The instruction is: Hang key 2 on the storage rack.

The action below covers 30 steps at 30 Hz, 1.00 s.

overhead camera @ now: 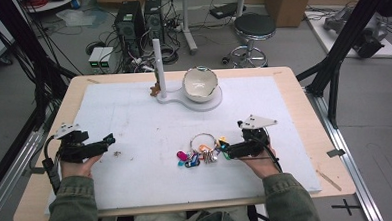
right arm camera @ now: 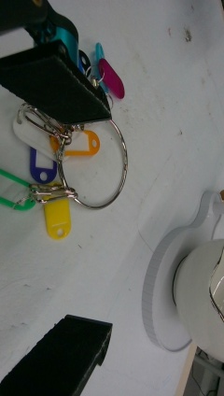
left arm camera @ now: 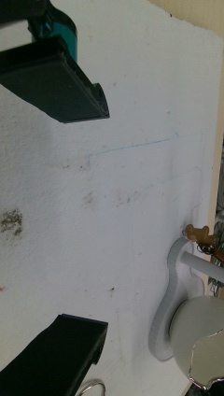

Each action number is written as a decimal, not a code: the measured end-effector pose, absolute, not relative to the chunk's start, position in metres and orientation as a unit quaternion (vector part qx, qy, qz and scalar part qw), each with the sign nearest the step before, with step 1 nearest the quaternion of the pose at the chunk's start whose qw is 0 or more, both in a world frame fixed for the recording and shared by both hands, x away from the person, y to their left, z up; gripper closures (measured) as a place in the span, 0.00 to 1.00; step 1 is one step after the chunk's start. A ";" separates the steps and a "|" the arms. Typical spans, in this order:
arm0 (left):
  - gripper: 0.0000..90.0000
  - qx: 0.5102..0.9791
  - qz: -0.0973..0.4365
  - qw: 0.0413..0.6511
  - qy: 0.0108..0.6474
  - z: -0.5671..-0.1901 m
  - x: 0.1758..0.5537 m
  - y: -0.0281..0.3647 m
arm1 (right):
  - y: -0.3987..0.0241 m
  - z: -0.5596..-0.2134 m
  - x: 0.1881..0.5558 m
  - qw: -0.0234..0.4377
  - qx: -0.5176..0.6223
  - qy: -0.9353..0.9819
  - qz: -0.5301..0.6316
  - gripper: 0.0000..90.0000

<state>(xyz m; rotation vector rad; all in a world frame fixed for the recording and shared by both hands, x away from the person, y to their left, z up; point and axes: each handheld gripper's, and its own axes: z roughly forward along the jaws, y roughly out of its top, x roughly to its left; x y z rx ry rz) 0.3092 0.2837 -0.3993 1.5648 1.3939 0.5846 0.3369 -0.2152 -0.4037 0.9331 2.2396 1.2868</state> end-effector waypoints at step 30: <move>0.02 0.638 0.234 0.464 0.568 -0.401 0.309 0.284 | -0.197 -0.427 0.350 0.141 0.340 0.851 0.375 0.13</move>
